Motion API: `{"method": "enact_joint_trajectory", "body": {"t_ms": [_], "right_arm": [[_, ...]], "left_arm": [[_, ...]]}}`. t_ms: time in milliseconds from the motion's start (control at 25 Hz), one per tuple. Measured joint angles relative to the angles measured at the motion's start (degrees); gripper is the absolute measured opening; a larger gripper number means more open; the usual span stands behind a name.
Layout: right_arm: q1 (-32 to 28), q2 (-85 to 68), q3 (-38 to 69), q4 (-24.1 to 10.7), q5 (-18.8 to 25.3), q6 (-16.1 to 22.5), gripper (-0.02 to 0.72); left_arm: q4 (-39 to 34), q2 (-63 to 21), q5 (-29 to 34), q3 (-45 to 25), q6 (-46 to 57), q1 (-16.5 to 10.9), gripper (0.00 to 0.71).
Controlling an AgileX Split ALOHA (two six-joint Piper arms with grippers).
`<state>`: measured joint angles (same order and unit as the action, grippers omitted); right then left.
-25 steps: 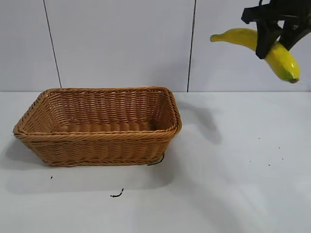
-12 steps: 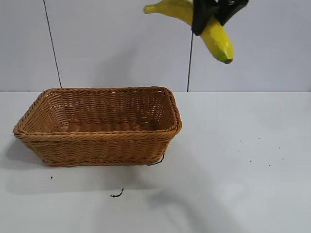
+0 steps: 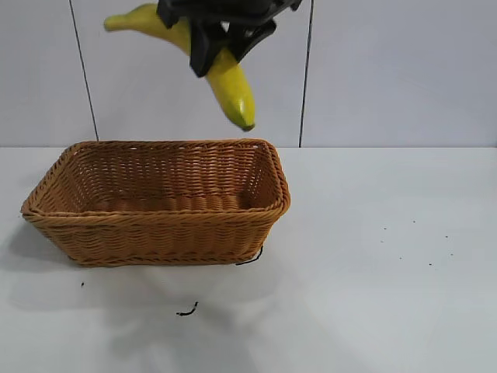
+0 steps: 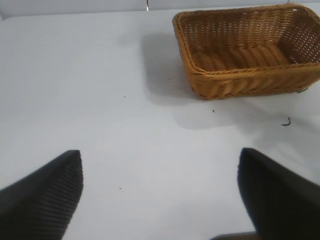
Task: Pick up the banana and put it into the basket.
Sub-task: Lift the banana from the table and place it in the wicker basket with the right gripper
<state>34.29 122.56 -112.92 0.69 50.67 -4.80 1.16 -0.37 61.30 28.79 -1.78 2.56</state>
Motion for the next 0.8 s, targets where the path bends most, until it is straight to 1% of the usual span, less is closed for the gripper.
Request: {"method": "enact_joint_trajectory", "body": {"t_ms": [160,240,400,640,800], "right_arm": [[0.9,5.1,-0.52,0.0,-4.76,-0.04,0.291],[1.08,7.3,-0.53,0.0,-5.91,-0.04,0.291],[1.24,10.44,-0.53,-0.06,-6.15,-0.04,0.291],[1.24,10.94,-0.64,-0.1,-6.55,-0.11,0.291],[1.24,10.94,-0.64,-0.1,-3.69,-1.43,0.3]], "left_arm": [[0.0,0.0,0.0,0.0,0.0,0.0,0.635],[0.0,0.0,0.0,0.0,0.0,0.0,0.635],[0.0,0.0,0.0,0.0,0.0,0.0,0.635],[0.0,0.0,0.0,0.0,0.0,0.0,0.635],[0.0,0.0,0.0,0.0,0.0,0.0,0.635]]}}
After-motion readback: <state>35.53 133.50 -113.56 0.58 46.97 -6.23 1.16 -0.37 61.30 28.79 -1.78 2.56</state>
